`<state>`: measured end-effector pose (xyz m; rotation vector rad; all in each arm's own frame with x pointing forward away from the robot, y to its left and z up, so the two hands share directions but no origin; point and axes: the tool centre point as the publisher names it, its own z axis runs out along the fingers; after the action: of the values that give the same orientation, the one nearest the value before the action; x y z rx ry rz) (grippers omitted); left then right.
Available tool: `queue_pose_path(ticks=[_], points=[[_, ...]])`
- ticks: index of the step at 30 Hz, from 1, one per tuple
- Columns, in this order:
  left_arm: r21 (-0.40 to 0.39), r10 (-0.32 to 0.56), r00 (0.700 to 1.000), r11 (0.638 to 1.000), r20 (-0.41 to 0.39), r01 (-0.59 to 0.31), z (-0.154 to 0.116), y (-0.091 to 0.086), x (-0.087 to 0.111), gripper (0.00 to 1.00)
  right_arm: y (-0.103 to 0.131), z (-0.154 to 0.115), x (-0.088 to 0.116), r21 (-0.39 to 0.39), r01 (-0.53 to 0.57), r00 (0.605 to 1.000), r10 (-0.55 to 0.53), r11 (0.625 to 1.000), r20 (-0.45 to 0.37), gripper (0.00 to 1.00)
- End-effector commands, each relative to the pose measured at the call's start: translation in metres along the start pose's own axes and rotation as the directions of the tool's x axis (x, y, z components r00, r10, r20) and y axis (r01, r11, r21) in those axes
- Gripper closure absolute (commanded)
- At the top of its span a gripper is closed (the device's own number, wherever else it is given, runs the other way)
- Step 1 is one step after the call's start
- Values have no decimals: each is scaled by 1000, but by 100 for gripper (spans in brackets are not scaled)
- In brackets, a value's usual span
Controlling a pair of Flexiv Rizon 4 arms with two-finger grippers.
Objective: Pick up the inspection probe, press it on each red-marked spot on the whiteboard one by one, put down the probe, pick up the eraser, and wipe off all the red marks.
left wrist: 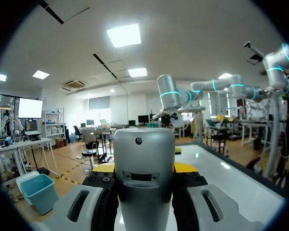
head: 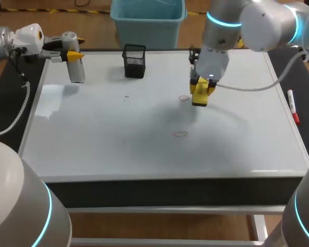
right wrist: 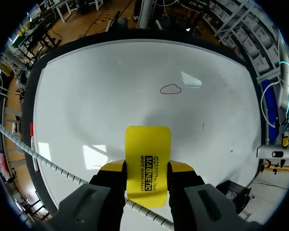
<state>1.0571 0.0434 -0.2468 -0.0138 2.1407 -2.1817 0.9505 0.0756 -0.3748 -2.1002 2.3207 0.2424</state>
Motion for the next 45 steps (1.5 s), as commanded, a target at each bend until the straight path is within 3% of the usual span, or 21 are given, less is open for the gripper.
queue_pose_path(ticks=[1, 12, 21, 32, 45], points=[[0, -1, 1000, 1000, -5, 1, 0, -1, -2, 100, -10, 19, -25, -27, 42, 998, -43, 999, -40, 100], [0, -1, 1000, 1000, -5, 1, 0, -1, -2, 100, -20, 34, -57, -46, 148, 988, -150, 988, -46, 100], [0, -1, 1000, 1000, -5, 1, 0, -1, -2, 100, -29, 46, -64, -62, 175, 982, -179, 983, -66, 100], [0, -1, 1000, 1000, -5, 1, 0, -1, -2, 100, -33, 55, -52, -41, 168, 981, -171, 985, -94, 100], [0, -1, 1000, 1000, -5, 1, 0, -1, -2, 100, -40, 51, -15, -6, 105, 990, -105, 994, -94, 100]])
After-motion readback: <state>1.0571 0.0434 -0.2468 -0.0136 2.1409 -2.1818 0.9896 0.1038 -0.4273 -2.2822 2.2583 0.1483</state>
